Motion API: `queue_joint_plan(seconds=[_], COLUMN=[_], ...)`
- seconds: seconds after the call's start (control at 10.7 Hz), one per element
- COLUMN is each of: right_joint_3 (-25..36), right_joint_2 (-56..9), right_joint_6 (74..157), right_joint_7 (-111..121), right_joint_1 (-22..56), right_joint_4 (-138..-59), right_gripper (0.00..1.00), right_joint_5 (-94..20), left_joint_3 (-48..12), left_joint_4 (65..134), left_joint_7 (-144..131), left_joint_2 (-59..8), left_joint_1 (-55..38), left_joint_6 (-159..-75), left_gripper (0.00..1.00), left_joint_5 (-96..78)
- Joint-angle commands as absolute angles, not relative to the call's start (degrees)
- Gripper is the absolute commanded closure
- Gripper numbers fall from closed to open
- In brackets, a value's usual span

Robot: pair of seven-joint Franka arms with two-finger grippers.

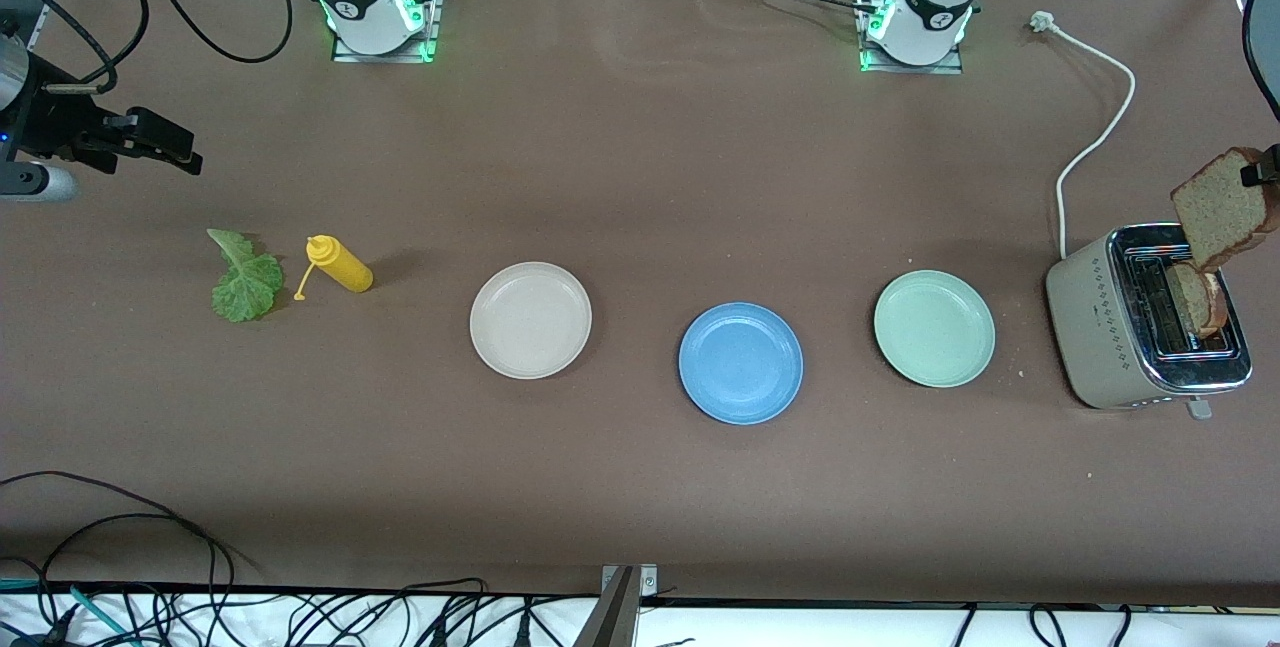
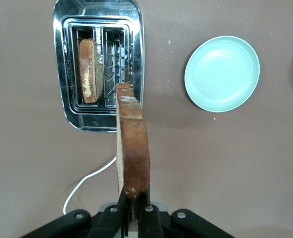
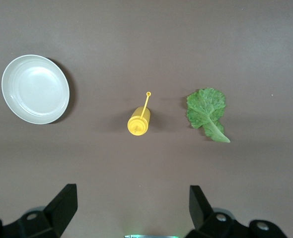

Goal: Make sandwich in blue plate with both arms
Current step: 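Lift the bread slice up out of the toaster with the left gripper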

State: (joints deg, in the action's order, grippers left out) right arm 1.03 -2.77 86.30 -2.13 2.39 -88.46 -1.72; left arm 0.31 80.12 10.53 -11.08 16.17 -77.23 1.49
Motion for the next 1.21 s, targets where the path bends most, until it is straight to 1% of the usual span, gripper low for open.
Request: queue_joint_plan(seconds=[0.0, 0.19, 0.37, 0.65, 0.84, 0.93, 1.12], right_joint_3=[1.0, 1.1, 1.6, 1.6, 1.6, 1.6, 1.6], right_joint_2=[-2.4, -2.4, -2.4, -2.3, -2.3, -2.3, -2.3], right_joint_6=[86.7, 86.7, 86.6, 86.6, 86.5, 86.5, 86.6], right_joint_7=[-1.4, -1.2, -1.2, -1.2, -1.2, -1.2, -1.2], right_joint_1=[1.9, 1.9, 1.9, 1.9, 1.9, 1.9, 1.9], right_joint_4=[-88.9, -88.9, -88.9, -89.0, -89.0, -89.0, -89.0], right_gripper=[0.00, 0.00, 0.00, 0.00, 0.00, 0.00, 0.00], right_joint_5=[-2.3, -2.3, -2.3, -2.4, -2.4, -2.4, -2.4], left_joint_3=[0.0, -0.3, -0.3, -0.5, -1.9, -3.1, -3.3], left_joint_4=[78.8, 78.7, 80.4, 89.4, 91.0, 93.1, 99.5], left_joint_7=[10.8, 7.1, 4.2, -2.8, -4.0, -6.0, -8.7], left_joint_2=[-11.5, -11.8, -11.0, -6.6, -6.6, -6.7, -6.8], left_joint_1=[14.1, 10.7, 6.3, 4.7, 3.0, 2.9, 2.8], left_joint_6=[-75.9, -75.9, -76.7, -83.0, -83.8, -86.8, -92.4], left_gripper=[1.00, 1.00, 1.00, 1.00, 1.00, 1.00, 1.00], left_joint_5=[2.5, 1.8, 1.6, -9.3, -12.6, -16.5, -28.8])
